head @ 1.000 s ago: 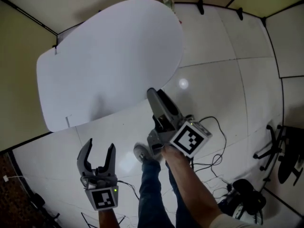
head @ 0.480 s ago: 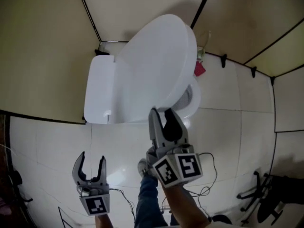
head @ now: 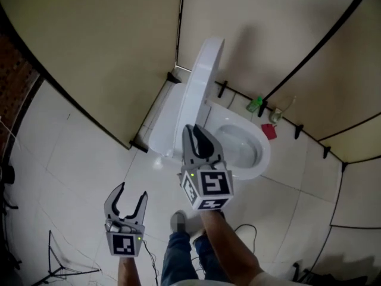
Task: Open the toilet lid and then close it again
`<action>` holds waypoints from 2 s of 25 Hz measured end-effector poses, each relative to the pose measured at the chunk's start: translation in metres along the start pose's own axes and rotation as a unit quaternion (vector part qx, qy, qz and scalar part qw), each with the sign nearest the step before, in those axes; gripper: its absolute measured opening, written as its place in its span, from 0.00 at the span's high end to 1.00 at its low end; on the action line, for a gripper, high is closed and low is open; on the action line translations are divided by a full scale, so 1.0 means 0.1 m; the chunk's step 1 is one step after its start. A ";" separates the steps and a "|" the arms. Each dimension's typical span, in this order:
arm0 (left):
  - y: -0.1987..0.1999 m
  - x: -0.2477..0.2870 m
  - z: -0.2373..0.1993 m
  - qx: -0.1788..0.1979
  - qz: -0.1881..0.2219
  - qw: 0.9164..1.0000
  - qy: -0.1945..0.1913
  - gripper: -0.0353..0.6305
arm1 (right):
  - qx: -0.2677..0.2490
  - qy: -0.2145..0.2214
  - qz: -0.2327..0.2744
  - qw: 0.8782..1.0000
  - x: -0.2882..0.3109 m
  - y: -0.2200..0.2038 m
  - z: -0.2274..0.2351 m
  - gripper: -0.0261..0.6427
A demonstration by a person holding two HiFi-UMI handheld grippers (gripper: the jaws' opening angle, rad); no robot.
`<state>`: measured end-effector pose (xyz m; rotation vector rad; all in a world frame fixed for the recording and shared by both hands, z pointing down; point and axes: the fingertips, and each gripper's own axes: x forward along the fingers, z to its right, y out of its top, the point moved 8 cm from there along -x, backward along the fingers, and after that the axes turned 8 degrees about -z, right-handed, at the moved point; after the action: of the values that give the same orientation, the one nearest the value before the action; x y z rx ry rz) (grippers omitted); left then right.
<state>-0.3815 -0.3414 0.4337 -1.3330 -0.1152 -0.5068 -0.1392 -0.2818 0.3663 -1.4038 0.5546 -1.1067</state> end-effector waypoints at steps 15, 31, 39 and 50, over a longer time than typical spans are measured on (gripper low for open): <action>0.48 -0.13 -0.21 -0.089 0.037 0.995 -0.019 0.59 | -0.079 0.083 -0.048 0.992 0.16 0.24 0.02 0.88; 1.85 -0.43 0.62 -0.121 0.111 0.962 -0.219 0.59 | -0.206 0.166 -0.018 0.964 -2.42 0.27 0.63 0.88; 1.85 -0.47 1.08 -0.104 0.071 0.958 -0.256 0.59 | -0.182 0.146 -0.018 0.972 -2.79 0.08 0.71 0.88; 1.84 -0.63 1.12 -0.127 0.096 0.958 -0.239 0.59 | -0.186 0.155 -0.016 0.970 -2.88 0.01 0.64 0.88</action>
<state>-0.3381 -0.1902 0.2736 -1.6810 -0.3232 -0.0246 -0.2089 -0.0047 0.2912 -1.5703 1.0085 -1.3063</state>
